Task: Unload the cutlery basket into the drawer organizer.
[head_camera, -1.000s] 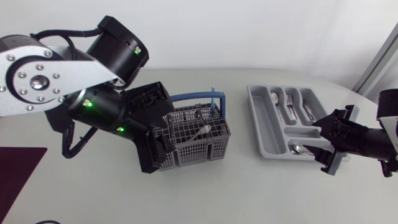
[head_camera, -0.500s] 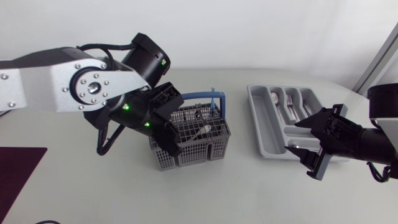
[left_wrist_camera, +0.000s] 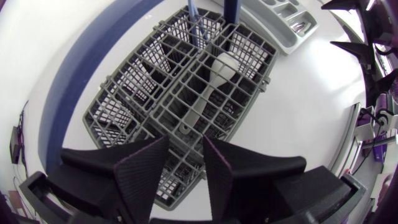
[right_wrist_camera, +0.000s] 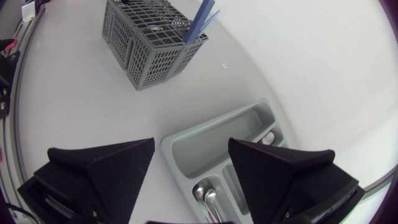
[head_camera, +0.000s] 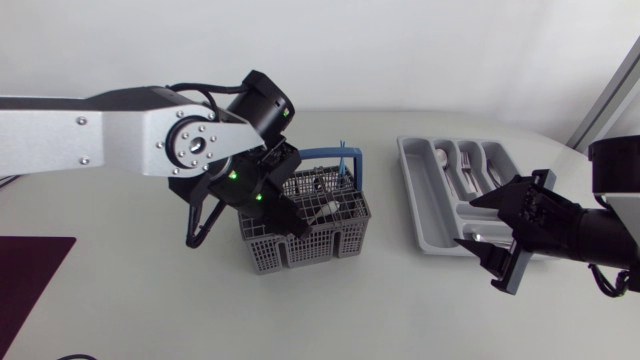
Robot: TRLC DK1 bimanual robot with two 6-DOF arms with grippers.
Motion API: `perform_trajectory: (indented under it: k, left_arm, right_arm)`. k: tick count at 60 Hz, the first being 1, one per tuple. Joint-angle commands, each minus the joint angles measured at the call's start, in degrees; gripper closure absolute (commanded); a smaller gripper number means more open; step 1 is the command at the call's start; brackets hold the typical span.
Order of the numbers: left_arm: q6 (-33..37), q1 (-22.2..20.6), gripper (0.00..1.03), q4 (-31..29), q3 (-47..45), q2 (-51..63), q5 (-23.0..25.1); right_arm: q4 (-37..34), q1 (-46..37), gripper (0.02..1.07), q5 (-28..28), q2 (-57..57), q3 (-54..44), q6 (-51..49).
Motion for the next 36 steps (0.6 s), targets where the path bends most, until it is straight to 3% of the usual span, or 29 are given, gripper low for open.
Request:
perform_trajectory:
  k: [1,13,24,36]
  left_arm:
    - [-2.5,0.4,0.48,-0.4,1.9,1.8,-0.2]
    - [-5.2,1.8,0.48,-1.6,3.0,3.9,1.3]
    - [-7.4,6.2,0.48,-1.7,3.5,6.4,10.1]
    - [-7.5,7.5,0.49,-1.7,3.2,7.8,14.5]
  right_arm:
    - [-0.8,0.4,0.21,-0.4,-0.4,-1.5,1.2]
    - [-0.8,0.5,0.21,-0.7,-0.8,-2.4,1.3]
    - [-0.7,0.8,0.21,-0.9,-1.4,-3.4,1.6]
    - [-0.7,1.4,0.21,-0.9,-1.7,-3.6,2.3]
